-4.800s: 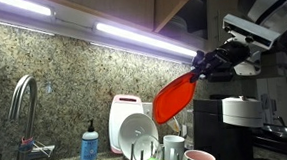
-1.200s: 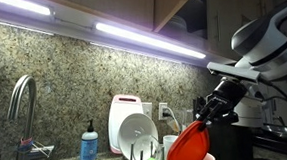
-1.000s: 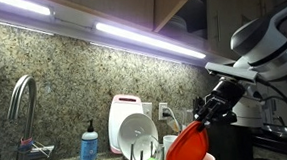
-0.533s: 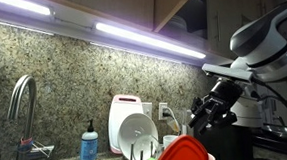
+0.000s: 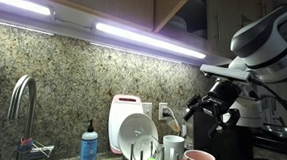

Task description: Take the orange lid out of the open cupboard and put it on the counter

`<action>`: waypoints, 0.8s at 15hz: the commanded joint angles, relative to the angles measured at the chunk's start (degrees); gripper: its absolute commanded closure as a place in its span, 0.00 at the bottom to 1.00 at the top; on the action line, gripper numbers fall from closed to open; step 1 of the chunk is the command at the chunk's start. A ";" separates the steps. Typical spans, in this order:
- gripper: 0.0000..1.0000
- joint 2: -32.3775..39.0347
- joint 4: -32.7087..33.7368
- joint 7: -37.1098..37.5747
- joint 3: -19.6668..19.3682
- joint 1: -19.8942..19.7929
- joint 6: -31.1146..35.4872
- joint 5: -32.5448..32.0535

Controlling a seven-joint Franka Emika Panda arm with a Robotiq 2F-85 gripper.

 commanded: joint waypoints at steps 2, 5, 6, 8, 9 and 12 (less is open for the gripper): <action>0.00 -1.53 1.74 3.34 -0.83 1.87 1.55 -3.12; 0.00 -3.31 2.21 1.85 1.29 0.31 1.52 -3.87; 0.00 -4.46 1.99 -0.29 4.03 -1.79 2.11 -3.72; 0.00 -5.51 0.80 -4.03 9.80 -6.06 2.34 -3.09; 0.00 -5.60 0.06 -5.66 12.37 -7.93 2.81 -2.87; 0.00 -5.96 -0.53 -8.09 16.60 -11.05 3.46 -2.10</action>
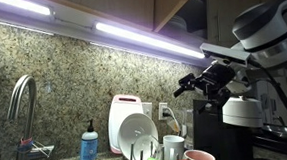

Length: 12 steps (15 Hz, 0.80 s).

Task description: Take the orange lid out of the open cupboard and put it on the counter

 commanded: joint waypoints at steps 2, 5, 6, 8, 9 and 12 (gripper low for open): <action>0.00 -0.77 -1.64 -3.74 5.52 -4.21 2.55 1.35; 0.00 -0.68 -2.08 -4.30 6.70 -5.17 3.71 2.11; 0.00 0.37 -2.55 -4.15 6.86 -6.00 3.59 2.15; 0.00 2.65 -4.96 -3.79 8.44 -8.70 8.09 2.85; 0.00 3.49 -6.58 -3.82 9.87 -10.37 11.74 3.17; 0.00 5.05 -11.42 -3.90 14.32 -14.85 22.49 3.81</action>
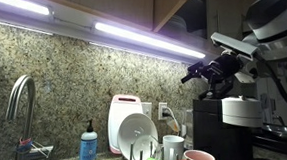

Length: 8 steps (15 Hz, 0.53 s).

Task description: Take the orange lid out of the open cupboard and put it on the counter

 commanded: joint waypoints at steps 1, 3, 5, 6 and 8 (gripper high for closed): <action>0.00 3.24 -6.59 -0.47 6.57 -6.45 10.48 2.29; 0.00 -0.12 -8.63 -0.57 9.81 -9.04 13.50 1.28; 0.00 -2.35 -10.21 -0.69 12.01 -10.68 14.86 0.22; 0.00 0.18 -8.19 -0.32 9.77 -9.08 11.98 0.67; 0.00 -0.42 -9.17 -0.20 11.01 -9.94 12.83 0.48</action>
